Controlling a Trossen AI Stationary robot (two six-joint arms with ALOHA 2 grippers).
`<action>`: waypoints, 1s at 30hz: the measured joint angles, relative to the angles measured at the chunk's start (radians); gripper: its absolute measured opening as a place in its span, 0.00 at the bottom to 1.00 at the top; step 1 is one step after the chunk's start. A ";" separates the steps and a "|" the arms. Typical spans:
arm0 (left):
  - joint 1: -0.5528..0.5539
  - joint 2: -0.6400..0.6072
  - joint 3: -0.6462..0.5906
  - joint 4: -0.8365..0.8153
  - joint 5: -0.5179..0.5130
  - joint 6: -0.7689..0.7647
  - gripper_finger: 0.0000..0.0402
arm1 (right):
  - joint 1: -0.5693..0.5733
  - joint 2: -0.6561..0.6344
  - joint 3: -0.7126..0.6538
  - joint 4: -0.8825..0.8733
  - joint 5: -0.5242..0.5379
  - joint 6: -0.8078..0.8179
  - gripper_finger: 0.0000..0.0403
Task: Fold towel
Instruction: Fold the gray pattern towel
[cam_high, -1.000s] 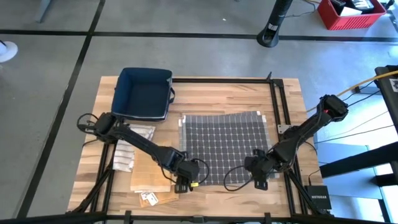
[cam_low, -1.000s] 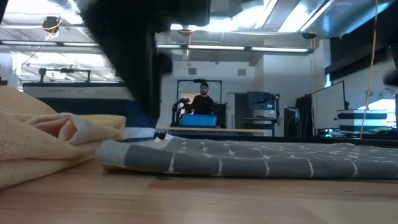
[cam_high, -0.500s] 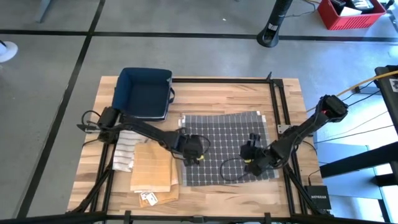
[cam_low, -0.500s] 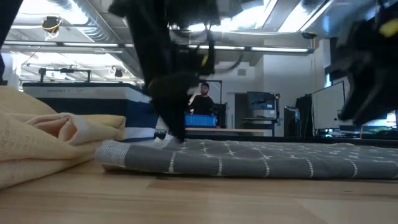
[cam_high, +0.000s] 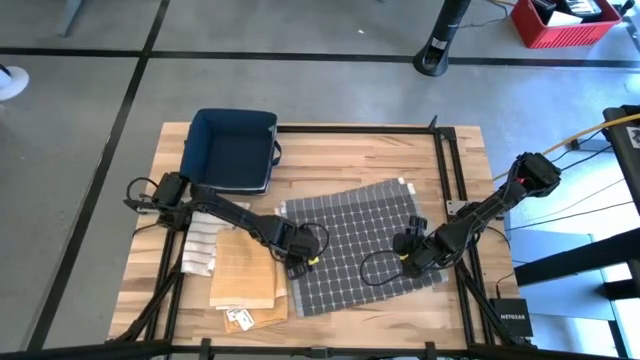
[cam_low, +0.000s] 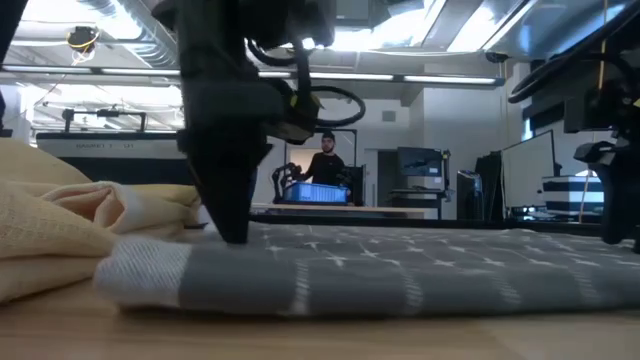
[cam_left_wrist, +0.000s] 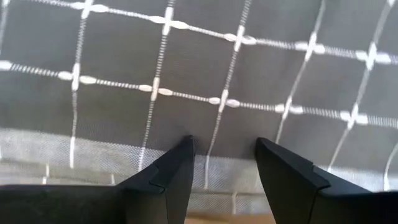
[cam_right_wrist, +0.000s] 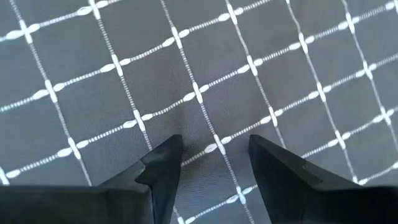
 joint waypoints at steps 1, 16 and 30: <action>-0.010 0.000 0.000 0.002 0.003 0.002 0.41 | 0.000 0.000 0.000 0.002 -0.007 0.000 0.48; -0.042 -0.103 0.061 0.078 -0.021 0.101 0.41 | -0.051 -0.006 0.206 -0.114 0.002 -0.333 0.48; -0.020 -0.020 0.063 0.121 0.013 0.078 0.41 | -0.333 -0.006 0.173 -0.162 -0.225 -0.639 0.49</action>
